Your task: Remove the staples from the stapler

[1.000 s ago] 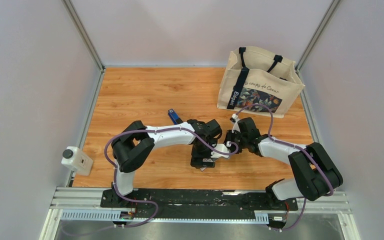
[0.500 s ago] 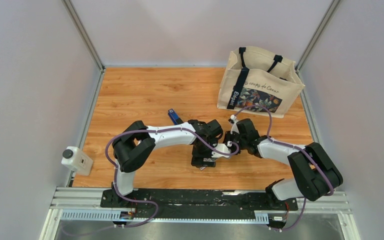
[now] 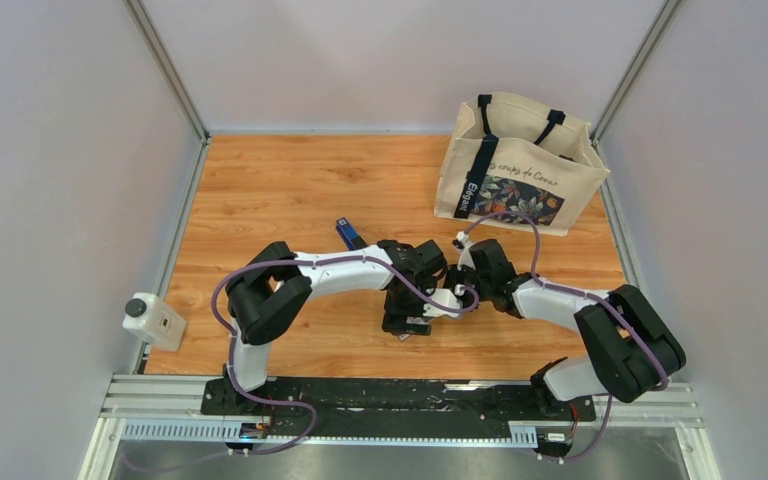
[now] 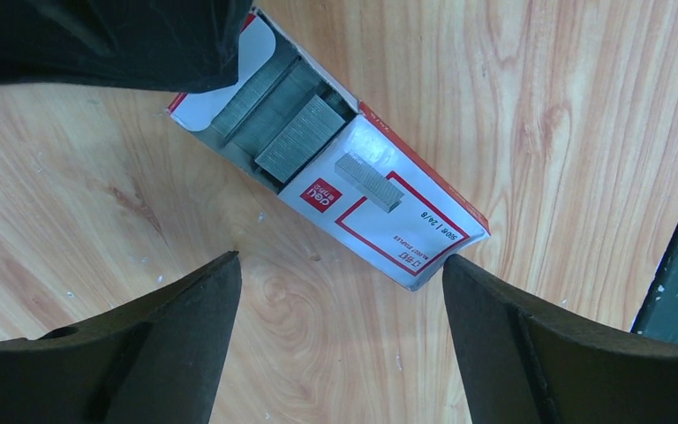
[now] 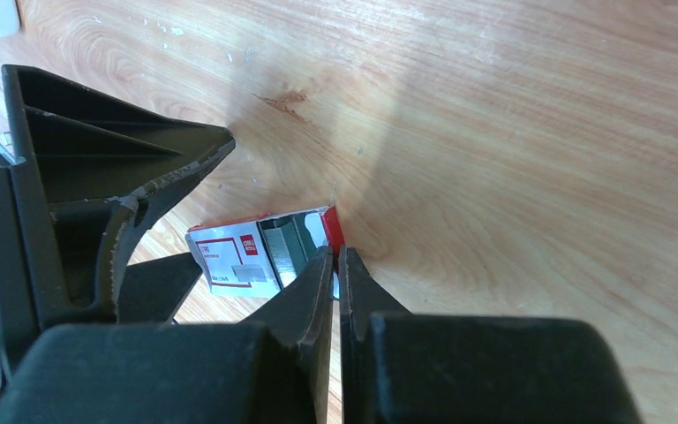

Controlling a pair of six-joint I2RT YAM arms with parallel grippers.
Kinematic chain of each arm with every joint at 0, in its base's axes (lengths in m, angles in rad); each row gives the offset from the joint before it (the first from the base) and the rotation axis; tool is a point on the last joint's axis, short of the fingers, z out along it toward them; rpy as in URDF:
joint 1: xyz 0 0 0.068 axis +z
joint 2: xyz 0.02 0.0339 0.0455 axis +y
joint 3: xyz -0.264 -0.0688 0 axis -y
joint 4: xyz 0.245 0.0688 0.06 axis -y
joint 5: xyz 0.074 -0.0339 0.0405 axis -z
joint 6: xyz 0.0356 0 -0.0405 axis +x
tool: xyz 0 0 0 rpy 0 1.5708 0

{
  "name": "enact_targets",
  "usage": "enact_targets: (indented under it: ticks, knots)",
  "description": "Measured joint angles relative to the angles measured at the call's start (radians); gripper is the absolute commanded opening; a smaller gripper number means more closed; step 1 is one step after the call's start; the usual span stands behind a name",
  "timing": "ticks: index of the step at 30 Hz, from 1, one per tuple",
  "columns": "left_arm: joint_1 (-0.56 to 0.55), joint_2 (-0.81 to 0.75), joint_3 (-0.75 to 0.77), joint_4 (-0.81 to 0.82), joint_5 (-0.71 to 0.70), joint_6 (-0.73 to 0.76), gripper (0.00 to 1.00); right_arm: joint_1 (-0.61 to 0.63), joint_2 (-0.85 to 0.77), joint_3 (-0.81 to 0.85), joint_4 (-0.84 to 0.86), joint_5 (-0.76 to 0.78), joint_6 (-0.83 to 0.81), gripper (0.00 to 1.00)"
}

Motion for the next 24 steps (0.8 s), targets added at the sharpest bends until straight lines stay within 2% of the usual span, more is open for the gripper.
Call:
enact_targets:
  ticks: [24]
  knots:
    - [-0.013,0.012,0.020,-0.056,-0.005,0.045,0.92,0.067,0.000,-0.022,0.058,0.009,0.026,0.06]
